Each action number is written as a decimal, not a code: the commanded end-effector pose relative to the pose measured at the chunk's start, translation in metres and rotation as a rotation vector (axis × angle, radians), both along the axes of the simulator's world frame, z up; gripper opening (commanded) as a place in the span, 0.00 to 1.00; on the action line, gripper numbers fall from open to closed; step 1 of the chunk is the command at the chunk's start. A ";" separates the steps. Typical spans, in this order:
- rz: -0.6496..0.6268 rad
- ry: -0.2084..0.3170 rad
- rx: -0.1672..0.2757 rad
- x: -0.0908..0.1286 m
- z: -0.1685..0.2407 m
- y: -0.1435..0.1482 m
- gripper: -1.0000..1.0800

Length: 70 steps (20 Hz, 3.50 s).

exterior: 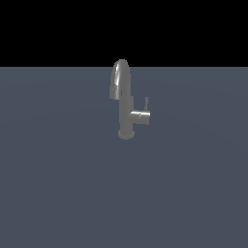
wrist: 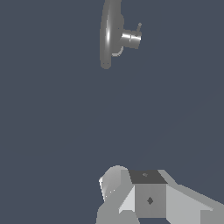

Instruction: Turn on the faucet by rotating a designated handle.

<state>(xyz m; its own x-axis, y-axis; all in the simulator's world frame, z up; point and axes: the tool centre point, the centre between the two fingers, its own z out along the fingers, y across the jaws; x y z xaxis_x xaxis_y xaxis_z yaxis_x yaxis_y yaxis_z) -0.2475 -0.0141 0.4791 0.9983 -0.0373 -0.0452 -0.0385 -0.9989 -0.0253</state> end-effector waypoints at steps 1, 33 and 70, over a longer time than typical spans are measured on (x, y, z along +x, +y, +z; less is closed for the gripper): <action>0.000 0.000 0.000 0.000 0.000 0.000 0.00; -0.354 0.273 0.339 0.132 -0.032 -0.006 0.00; -1.101 0.857 1.083 0.320 -0.226 -0.076 0.00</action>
